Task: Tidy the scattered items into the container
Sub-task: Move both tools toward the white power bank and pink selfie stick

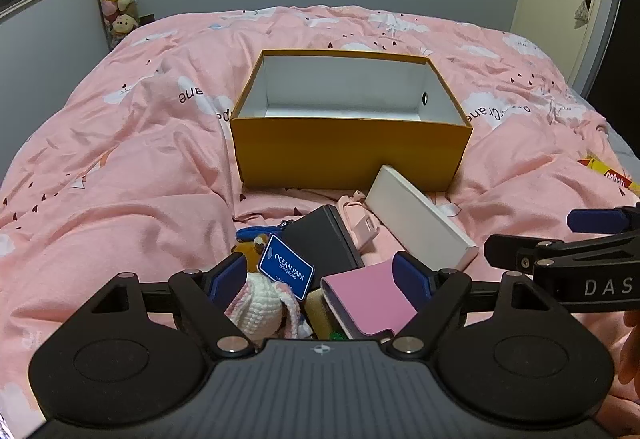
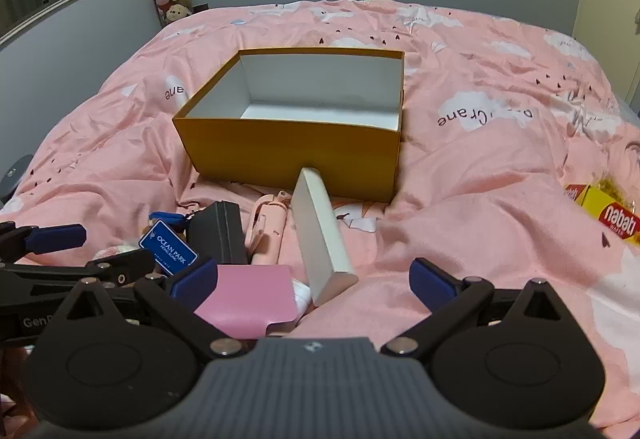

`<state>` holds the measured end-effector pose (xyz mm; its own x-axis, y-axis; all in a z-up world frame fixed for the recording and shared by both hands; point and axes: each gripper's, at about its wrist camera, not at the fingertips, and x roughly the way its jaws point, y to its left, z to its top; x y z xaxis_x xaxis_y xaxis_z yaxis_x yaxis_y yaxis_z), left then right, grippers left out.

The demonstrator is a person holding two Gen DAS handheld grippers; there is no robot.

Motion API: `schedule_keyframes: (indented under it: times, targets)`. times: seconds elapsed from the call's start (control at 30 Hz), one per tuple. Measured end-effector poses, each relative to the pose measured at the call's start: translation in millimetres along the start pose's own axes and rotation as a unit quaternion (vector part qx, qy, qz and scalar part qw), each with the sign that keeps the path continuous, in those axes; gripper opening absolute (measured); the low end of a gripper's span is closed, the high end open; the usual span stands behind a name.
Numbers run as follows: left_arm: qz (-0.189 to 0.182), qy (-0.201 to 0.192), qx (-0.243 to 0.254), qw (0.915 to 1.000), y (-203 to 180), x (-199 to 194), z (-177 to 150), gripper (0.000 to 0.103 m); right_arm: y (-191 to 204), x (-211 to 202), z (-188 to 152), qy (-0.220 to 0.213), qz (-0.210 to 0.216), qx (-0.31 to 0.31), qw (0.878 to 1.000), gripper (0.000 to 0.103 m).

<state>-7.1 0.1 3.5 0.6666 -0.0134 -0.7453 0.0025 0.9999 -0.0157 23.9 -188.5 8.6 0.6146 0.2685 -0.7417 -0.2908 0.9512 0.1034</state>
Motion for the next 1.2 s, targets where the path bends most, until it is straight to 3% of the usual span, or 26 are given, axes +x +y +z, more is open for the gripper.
schedule_keyframes:
  times: [1.2]
  targets:
    - [-0.008,0.020,-0.014,0.9997,6,7,-3,0.092,-4,17,-6,0.039,0.033,0.018,0.999,0.102]
